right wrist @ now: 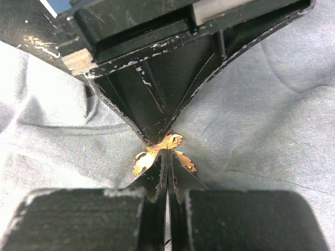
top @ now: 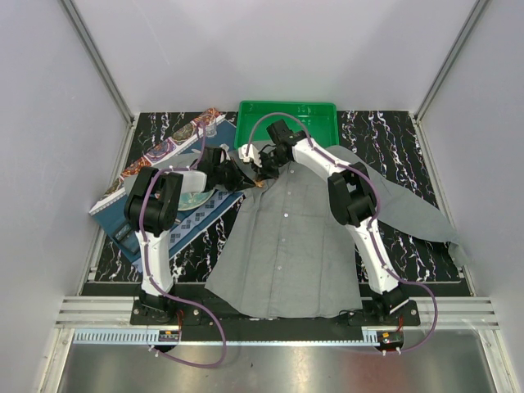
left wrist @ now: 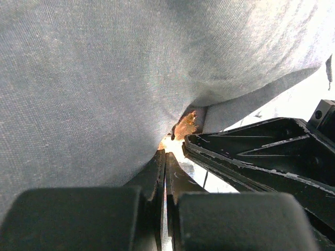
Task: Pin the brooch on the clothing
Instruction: Pin the brooch onto the flattened clothing.
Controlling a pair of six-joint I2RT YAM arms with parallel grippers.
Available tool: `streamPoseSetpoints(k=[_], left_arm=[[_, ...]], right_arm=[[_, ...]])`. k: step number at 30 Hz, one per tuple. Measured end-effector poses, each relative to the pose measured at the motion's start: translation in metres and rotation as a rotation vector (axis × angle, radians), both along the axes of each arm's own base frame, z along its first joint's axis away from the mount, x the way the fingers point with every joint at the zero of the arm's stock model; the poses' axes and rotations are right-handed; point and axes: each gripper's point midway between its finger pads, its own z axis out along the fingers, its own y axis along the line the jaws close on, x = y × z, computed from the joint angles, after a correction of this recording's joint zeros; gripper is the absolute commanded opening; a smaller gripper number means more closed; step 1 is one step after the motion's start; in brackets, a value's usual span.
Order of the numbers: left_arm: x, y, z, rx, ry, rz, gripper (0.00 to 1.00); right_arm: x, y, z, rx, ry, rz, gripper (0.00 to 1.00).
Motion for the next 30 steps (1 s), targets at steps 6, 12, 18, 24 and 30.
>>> streamPoseSetpoints(k=[6,12,18,24,30], left_arm=[[0.0,0.0,0.0,0.002,-0.004,-0.003,0.0],[0.0,0.0,0.0,0.006,-0.009,-0.007,0.0],[0.0,-0.001,0.001,0.009,-0.011,-0.011,0.0],[0.001,-0.002,0.001,0.009,-0.016,-0.014,0.0],[0.0,-0.003,0.001,0.01,-0.017,-0.015,0.0]], right_arm=[[-0.002,-0.002,0.001,-0.013,-0.005,0.021,0.0],[0.001,-0.005,0.011,-0.043,-0.014,0.026,0.0],[0.001,-0.008,0.003,-0.081,-0.019,0.045,0.0],[0.002,-0.009,-0.008,-0.101,-0.011,0.053,0.0],[0.002,-0.007,-0.012,-0.113,-0.003,0.055,0.0]])
